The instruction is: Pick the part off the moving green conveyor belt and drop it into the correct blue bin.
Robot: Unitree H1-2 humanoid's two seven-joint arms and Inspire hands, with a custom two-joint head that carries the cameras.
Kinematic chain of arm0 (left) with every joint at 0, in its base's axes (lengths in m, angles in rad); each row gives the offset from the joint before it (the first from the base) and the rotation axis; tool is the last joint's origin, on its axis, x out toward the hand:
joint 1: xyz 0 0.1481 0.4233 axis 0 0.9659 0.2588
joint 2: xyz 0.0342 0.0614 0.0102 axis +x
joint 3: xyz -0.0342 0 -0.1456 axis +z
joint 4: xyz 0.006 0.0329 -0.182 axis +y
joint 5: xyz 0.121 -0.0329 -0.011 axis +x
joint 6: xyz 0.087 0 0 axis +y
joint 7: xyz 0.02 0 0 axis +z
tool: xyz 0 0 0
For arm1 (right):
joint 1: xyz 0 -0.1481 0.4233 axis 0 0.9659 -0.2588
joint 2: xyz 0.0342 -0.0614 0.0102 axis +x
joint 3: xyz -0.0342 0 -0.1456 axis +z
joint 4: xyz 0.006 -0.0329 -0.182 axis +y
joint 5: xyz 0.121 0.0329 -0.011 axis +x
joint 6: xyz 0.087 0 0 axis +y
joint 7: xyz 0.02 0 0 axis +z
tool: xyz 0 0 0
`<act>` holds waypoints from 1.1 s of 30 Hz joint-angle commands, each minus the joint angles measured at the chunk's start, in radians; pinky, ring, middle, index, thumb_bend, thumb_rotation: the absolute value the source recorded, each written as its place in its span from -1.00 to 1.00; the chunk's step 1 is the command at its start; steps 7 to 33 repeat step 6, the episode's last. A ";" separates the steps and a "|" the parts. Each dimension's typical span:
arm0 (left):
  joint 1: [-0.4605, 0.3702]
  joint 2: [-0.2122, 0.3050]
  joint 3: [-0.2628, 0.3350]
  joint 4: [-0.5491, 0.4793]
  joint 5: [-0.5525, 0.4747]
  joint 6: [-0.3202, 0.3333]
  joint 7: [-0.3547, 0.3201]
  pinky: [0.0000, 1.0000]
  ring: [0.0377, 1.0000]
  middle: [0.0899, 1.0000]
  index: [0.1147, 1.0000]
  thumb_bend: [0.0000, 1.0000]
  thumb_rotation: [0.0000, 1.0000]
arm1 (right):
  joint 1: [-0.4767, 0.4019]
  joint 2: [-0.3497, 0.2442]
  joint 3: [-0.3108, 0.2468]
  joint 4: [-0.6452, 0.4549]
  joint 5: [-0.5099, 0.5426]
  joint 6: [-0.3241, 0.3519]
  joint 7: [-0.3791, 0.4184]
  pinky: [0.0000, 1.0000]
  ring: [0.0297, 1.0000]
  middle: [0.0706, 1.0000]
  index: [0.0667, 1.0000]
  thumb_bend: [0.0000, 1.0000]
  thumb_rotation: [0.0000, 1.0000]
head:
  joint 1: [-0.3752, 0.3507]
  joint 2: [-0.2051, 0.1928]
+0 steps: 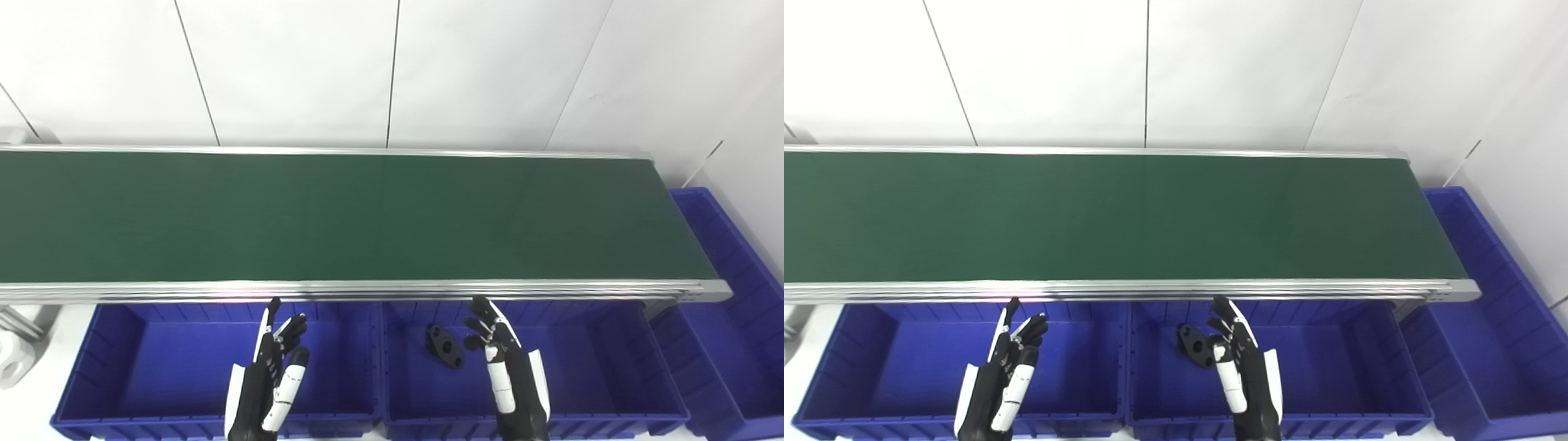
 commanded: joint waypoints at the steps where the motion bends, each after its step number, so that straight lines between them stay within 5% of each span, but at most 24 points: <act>1: -0.004 -0.026 -0.016 -0.034 0.008 -0.027 0.005 0.66 0.68 0.70 1.00 -0.21 0.74 | 0.001 -0.005 0.008 -0.026 -0.003 -0.053 -0.012 0.57 0.67 0.76 0.77 0.70 1.00 | 0.001 -0.001; 33: -0.001 -0.029 -0.021 -0.029 0.006 -0.033 0.001 0.70 0.69 0.72 1.00 -0.24 0.77 | -0.003 -0.020 0.011 -0.014 0.006 -0.062 -0.012 0.58 0.68 0.77 0.78 0.73 1.00 | 0.024 0.011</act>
